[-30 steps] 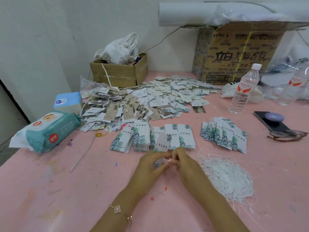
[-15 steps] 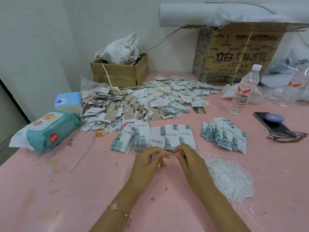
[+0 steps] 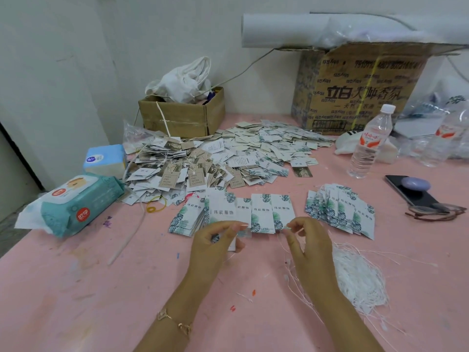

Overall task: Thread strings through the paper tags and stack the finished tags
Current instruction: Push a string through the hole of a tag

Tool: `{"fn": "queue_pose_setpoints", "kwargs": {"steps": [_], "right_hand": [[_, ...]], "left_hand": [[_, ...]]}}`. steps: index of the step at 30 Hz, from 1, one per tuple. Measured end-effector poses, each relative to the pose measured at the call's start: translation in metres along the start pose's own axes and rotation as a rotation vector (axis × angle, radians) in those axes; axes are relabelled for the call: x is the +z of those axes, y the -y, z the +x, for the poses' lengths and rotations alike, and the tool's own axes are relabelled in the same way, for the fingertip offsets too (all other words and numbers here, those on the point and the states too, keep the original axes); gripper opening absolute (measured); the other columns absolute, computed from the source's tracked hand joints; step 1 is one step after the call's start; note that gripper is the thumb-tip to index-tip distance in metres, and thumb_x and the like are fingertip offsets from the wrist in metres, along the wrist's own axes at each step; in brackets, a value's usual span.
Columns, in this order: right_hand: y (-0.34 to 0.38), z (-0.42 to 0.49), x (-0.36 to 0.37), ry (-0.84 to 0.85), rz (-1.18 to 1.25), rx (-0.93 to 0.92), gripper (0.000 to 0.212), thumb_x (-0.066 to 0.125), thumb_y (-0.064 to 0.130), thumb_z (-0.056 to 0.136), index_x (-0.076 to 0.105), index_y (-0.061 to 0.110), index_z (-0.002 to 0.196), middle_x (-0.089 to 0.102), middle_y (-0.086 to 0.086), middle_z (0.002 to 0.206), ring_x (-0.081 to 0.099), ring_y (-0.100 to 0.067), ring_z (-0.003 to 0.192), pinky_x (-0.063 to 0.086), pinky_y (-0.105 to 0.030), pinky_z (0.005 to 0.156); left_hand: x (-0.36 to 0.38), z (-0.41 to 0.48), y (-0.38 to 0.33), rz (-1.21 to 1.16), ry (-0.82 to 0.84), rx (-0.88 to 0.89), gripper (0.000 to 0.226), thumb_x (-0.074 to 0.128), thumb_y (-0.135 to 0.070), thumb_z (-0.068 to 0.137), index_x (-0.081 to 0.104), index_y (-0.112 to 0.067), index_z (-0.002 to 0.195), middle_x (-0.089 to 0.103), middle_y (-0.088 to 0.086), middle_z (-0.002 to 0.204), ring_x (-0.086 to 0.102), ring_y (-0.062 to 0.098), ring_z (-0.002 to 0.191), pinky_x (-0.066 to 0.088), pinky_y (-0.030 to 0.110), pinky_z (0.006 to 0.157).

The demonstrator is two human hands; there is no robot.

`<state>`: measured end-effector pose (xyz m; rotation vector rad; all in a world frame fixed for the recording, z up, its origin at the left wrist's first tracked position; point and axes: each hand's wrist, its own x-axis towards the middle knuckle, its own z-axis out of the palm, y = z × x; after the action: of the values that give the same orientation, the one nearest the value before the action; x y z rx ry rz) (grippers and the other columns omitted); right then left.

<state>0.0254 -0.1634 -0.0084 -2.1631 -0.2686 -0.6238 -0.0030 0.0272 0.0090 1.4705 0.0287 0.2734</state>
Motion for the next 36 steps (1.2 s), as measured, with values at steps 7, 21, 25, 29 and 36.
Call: {"fn": "queue_pose_setpoints", "kwargs": {"steps": [7,21,25,29,36], "right_hand": [[0.023,-0.01,0.008,0.206,0.165,-0.292,0.016,0.067,0.038,0.084,0.062,0.03,0.096,0.054,0.019,0.096,0.052,-0.007,0.095,0.039,-0.017,0.081],[0.024,-0.008,0.006,0.045,0.205,-0.254,0.013,0.07,0.016,0.079,0.071,0.029,0.084,0.058,0.021,0.092,0.052,-0.001,0.092,0.038,-0.013,0.081],[0.024,-0.008,0.006,0.083,0.203,-0.215,0.004,0.066,0.027,0.083,0.07,0.027,0.081,0.058,0.021,0.091,0.053,-0.002,0.092,0.037,-0.011,0.081],[0.024,-0.009,0.008,0.111,0.186,-0.182,0.006,0.06,0.034,0.085,0.065,0.032,0.082,0.059,0.021,0.09,0.054,-0.003,0.092,0.038,-0.01,0.079],[0.021,-0.006,0.009,0.034,0.264,-0.007,0.016,0.044,0.02,0.099,0.049,0.033,0.092,0.053,0.022,0.124,0.048,0.007,0.115,0.035,-0.001,0.085]], "left_hand": [[0.007,-0.006,0.006,0.042,0.291,-0.07,0.02,0.068,-0.029,0.086,0.08,-0.014,0.089,0.075,-0.001,0.079,0.069,0.012,0.072,0.051,0.02,0.071],[0.006,-0.005,0.006,0.033,0.384,-0.166,0.028,0.06,-0.036,0.091,0.079,-0.016,0.097,0.074,0.011,0.096,0.064,0.018,0.062,0.056,0.029,0.065],[0.006,-0.004,0.008,0.019,0.376,-0.181,0.029,0.06,-0.035,0.09,0.078,-0.013,0.096,0.074,0.011,0.094,0.065,0.019,0.062,0.055,0.029,0.064],[0.007,-0.004,0.01,0.027,0.367,-0.177,0.031,0.057,-0.033,0.093,0.077,-0.01,0.098,0.074,0.01,0.092,0.066,0.018,0.06,0.056,0.028,0.06],[0.007,-0.003,0.014,0.015,0.45,-0.143,0.035,0.051,-0.018,0.1,0.062,-0.036,0.127,0.074,0.01,0.091,0.066,0.022,0.059,0.057,0.031,0.06]]}}
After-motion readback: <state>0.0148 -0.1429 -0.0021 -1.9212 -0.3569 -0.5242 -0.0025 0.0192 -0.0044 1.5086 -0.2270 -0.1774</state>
